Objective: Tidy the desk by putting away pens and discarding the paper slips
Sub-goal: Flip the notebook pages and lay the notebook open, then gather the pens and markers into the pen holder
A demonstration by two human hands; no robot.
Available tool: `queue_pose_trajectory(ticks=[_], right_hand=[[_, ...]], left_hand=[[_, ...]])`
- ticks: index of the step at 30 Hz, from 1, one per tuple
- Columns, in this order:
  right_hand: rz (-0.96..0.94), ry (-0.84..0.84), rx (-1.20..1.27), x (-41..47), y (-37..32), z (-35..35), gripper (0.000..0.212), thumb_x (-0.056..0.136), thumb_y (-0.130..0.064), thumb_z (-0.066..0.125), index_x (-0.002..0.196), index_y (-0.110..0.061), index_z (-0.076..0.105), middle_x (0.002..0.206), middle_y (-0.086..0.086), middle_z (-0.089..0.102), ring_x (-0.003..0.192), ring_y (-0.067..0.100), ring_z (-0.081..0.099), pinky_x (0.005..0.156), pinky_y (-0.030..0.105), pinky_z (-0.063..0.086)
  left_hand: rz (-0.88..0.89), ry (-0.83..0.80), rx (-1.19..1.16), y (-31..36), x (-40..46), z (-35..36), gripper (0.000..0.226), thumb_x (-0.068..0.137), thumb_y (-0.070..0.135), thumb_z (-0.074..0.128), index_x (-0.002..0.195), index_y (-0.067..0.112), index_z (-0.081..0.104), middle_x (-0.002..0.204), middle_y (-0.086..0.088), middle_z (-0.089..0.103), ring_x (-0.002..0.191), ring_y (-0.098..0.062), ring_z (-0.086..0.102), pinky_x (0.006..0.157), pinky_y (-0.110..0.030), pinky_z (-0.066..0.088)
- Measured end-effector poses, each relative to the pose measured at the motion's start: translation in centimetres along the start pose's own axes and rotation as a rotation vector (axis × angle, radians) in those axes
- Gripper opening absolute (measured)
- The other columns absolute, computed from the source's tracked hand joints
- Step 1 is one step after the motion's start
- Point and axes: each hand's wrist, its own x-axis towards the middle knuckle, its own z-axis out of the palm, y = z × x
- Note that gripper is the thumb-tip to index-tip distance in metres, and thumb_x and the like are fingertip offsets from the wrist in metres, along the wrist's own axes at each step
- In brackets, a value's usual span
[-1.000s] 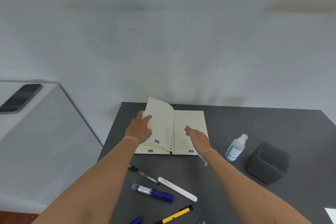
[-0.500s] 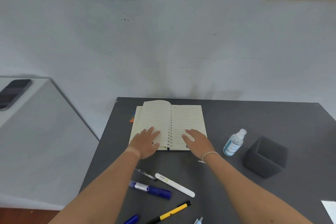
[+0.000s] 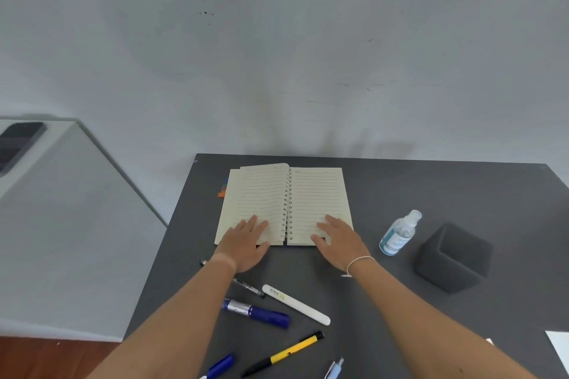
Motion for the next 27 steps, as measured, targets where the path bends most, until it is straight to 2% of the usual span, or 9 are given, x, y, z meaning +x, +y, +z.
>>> queue_pose_trajectory(ticks=[10,15,21,24,27], right_hand=[[0.001,0.002,-0.057,-0.5,0.3,0.2,0.052,0.095,-0.045,0.034,0.142,-0.022,0.035,0.157,-0.002,0.019,0.145,0.019,0.016,0.117,0.035,0.019],[0.011,-0.001,-0.06,-1.2,0.4,0.1,0.052,0.095,-0.045,0.035,0.141,-0.022,0.036,0.157,-0.002,0.02,0.144,0.019,0.018,0.117,0.034,0.02],[0.005,0.026,-0.05,-2.8,-0.2,0.3,0.048,0.094,-0.043,0.039,0.137,-0.021,0.042,0.153,0.001,0.031,0.141,0.02,0.027,0.113,0.034,0.026],[-0.067,0.071,-0.04,-3.9,-1.1,0.7,0.043,0.093,-0.038,0.043,0.131,-0.019,0.049,0.142,0.001,0.044,0.131,0.02,0.04,0.107,0.032,0.033],[-0.149,0.047,-0.027,-5.0,-2.3,1.4,0.037,0.092,-0.036,0.046,0.124,-0.019,0.053,0.13,0.0,0.052,0.12,0.019,0.047,0.102,0.031,0.038]], left_hand=[[-0.061,-0.019,0.023,-0.9,-1.1,0.5,0.059,0.097,0.044,0.029,0.149,0.026,0.009,0.16,-0.002,-0.001,0.147,-0.025,0.004,0.12,-0.04,0.012],[-0.077,-0.017,0.027,-1.1,-2.1,0.5,0.058,0.096,0.044,0.03,0.149,0.024,0.014,0.16,-0.004,0.003,0.147,-0.025,0.007,0.119,-0.04,0.016],[-0.08,-0.009,0.019,-1.3,-4.1,0.5,0.052,0.097,0.038,0.03,0.146,0.02,0.025,0.157,-0.006,0.018,0.14,-0.026,0.027,0.114,-0.039,0.027],[-0.085,0.001,-0.016,-1.8,-5.3,0.7,0.048,0.096,0.034,0.034,0.142,0.019,0.034,0.15,-0.003,0.031,0.132,-0.026,0.039,0.109,-0.039,0.034],[-0.077,-0.002,-0.031,-2.5,-6.6,0.9,0.044,0.094,0.026,0.039,0.137,0.02,0.042,0.145,-0.001,0.039,0.13,-0.024,0.042,0.107,-0.038,0.037]])
